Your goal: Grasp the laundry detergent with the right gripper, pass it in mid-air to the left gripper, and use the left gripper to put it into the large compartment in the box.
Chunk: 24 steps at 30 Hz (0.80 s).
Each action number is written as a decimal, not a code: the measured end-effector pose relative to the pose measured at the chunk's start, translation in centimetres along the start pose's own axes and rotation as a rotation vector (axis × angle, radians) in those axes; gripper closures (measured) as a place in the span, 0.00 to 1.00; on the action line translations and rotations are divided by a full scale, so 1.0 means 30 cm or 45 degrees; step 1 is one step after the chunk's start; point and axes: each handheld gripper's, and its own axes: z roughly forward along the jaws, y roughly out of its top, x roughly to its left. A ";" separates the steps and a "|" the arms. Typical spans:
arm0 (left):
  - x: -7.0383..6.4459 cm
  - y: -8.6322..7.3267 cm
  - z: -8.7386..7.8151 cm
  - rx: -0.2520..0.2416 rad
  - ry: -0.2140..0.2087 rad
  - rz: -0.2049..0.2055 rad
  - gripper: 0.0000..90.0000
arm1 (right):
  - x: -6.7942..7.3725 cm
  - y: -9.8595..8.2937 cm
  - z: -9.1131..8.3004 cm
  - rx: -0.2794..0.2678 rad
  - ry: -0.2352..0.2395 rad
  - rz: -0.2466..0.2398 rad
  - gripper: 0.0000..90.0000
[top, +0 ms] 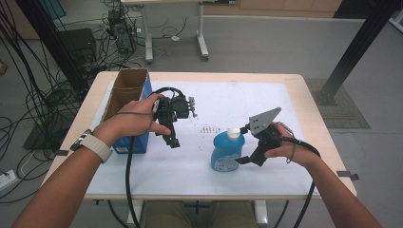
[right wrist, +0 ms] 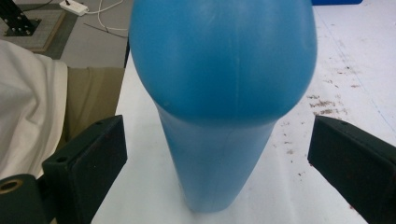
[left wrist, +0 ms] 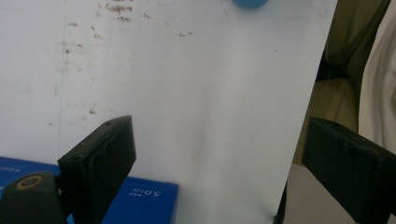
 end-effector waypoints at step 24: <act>-0.003 0.002 0.001 0.002 0.001 0.000 0.12 | 0.002 -0.024 0.034 -0.054 -0.007 0.009 0.06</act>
